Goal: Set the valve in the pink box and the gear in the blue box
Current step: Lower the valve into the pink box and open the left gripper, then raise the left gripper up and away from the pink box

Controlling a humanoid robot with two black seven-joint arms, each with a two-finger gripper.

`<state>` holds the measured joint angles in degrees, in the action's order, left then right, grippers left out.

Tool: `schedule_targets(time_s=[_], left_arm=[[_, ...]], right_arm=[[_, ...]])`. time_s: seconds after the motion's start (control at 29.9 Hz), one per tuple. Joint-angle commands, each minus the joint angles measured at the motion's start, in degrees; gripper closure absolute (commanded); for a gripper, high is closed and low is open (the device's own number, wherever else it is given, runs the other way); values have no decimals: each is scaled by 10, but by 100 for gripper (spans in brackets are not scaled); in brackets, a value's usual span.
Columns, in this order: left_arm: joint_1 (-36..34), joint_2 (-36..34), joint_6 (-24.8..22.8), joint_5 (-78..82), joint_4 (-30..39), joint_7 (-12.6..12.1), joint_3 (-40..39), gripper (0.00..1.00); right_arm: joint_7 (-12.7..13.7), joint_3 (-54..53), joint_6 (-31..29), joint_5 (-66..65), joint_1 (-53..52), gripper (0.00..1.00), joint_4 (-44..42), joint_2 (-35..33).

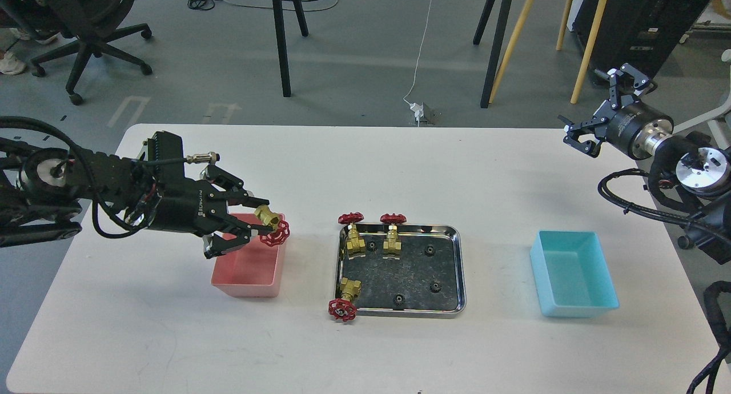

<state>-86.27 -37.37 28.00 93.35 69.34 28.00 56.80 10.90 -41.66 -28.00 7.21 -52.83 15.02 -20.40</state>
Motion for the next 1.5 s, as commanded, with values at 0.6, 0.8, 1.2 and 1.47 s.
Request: schedule_targets(time_s=[0.6,0.8,1.2,1.47], left_arm=[[71,8,0,1,-92,0,-4,68],[83,7,0,1,-92,0,-20,42],[78,-4,0,-10,-90,0,-80,15],[94,-24,-47,-123,-60,0,-282,14]], right_arm=[[0,2,0,0,0,1,2,-1],[0,2,0,0,0,1,4,-1],[0,0,0,0,0,1,5,-1],[0,11,0,-9,-9,1,11,-17]])
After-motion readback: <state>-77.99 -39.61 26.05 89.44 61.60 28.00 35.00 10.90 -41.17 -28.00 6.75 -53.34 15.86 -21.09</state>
